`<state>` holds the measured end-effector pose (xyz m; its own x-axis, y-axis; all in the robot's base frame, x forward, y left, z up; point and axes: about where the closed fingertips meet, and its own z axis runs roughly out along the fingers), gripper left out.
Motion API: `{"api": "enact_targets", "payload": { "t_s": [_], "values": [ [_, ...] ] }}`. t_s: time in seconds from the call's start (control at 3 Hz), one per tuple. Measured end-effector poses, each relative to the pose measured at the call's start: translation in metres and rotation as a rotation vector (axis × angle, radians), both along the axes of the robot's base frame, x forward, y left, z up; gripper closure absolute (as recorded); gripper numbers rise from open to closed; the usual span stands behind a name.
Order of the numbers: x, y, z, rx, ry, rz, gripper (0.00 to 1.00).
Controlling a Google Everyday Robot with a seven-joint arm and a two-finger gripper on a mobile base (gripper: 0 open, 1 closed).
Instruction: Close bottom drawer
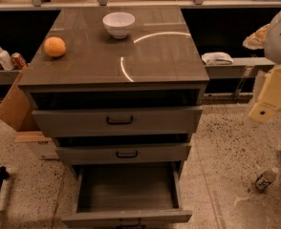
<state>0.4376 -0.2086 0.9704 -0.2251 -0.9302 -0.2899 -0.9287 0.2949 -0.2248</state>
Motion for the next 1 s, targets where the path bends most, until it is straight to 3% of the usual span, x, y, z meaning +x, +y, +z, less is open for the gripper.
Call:
{"api": "enact_targets", "payload": {
  "t_s": [0.33, 0.67, 1.0],
  "values": [
    [-0.011, 0.008, -0.035, 0.154, 0.005, -0.016, 0.0],
    [-0.031, 0.016, -0.101, 0.342, 0.035, -0.07, 0.0],
    [-0.049, 0.027, -0.127, 0.429, 0.089, -0.11, 0.0]
  ]
}}
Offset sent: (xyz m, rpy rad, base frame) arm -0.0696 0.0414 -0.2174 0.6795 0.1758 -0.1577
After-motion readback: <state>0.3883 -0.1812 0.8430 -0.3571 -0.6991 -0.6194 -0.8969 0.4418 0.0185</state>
